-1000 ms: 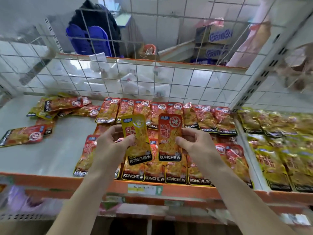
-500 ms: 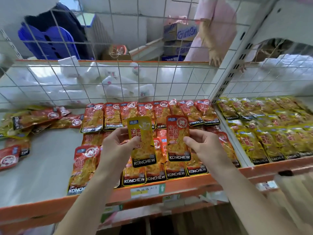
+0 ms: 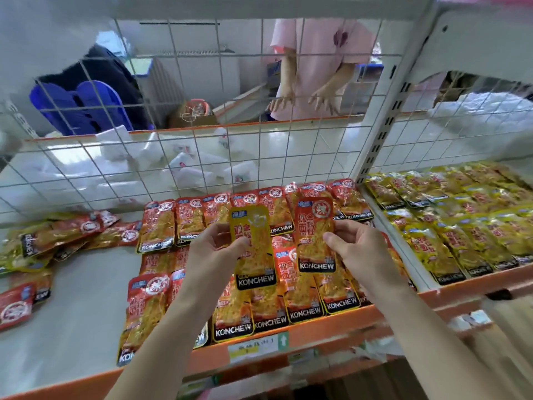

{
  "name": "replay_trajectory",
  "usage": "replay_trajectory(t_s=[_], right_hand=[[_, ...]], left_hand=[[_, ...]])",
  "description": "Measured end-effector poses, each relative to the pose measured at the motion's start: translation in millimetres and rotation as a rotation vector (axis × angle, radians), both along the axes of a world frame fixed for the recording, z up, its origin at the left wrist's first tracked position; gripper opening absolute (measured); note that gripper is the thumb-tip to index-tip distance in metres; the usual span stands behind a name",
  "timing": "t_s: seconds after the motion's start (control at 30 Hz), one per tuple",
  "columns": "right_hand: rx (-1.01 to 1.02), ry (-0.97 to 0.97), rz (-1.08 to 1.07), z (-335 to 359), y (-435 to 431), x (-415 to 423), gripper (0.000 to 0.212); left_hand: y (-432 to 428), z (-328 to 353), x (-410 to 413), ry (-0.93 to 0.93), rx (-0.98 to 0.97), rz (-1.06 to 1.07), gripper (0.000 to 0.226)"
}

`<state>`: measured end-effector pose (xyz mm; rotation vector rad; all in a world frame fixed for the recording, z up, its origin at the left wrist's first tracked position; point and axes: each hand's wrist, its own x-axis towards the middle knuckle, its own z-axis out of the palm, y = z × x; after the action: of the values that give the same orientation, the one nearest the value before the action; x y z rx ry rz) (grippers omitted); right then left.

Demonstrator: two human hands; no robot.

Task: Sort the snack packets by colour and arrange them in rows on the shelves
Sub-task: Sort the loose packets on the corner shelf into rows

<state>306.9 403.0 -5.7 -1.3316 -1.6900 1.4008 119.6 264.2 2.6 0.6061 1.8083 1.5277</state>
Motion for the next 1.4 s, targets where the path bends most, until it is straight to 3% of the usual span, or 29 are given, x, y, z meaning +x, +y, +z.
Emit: replay_trajectory(t_s=[0.3, 0.6, 0.93, 1.2, 1.4], right_hand=[[0.086, -0.059, 0.131, 7, 61, -8, 0.017], [0.194, -0.205, 0.215, -5, 101, -24, 0.028], [0.355, -0.351, 0.252, -9, 118, -44, 0.005], [0.462, -0.391, 0.204, -21, 113, -55, 0.017], [0.546, -0.435, 0.182, -33, 106, -60, 0.012]], left_hand=[[36, 0, 16, -0.01, -0.026, 0.152, 0.012], [66, 3, 23, -0.009, 0.009, 0.249, 0.011], [77, 5, 14, -0.001, 0.002, 0.248, 0.013], [78, 2, 5, 0.033, -0.017, 0.219, 0.011], [75, -5, -1, 0.041, -0.018, 0.207, 0.011]])
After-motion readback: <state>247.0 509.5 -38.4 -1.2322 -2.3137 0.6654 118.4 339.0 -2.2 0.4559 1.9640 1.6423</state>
